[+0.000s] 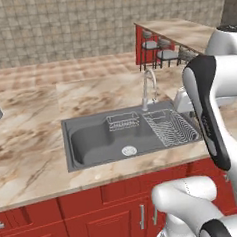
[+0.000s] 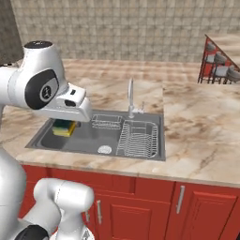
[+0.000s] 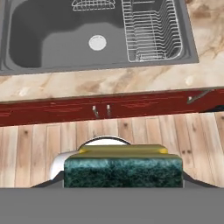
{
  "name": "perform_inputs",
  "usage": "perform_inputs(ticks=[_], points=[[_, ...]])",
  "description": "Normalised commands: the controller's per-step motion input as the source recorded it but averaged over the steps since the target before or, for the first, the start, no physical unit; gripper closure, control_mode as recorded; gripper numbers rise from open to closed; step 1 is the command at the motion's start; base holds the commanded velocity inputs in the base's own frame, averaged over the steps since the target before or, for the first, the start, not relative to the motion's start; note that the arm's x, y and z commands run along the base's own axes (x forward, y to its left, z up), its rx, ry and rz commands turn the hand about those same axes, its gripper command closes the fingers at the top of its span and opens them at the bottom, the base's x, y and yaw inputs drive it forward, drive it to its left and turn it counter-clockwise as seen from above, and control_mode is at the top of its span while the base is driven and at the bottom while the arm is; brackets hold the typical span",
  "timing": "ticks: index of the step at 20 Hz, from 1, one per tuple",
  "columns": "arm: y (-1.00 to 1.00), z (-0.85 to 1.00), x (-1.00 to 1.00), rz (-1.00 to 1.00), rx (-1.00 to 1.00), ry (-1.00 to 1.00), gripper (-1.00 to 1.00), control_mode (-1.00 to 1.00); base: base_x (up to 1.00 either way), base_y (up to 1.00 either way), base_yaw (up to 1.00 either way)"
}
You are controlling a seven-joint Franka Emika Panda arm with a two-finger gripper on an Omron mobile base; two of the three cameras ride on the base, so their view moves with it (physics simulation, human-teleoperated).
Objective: Pick up the bar soap and sponge from the sink, and place them back in the cabinet, and close the cabinet door.
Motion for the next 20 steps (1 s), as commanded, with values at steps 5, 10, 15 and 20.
perform_inputs(ticks=[5,10,15,20], points=[[0.00,0.00,0.00,0.00,0.00,0.00,1.00,1.00,-1.00,-0.82,-0.29],[0.00,0.00,0.00,0.00,0.00,0.00,1.00,1.00,-0.94,-0.65,-0.46],[0.00,0.00,0.00,0.00,0.00,0.00,1.00,1.00,-0.57,-0.44,-0.65],[0.00,0.00,0.00,0.00,0.00,0.00,1.00,1.00,-0.28,-0.19,-0.76]])
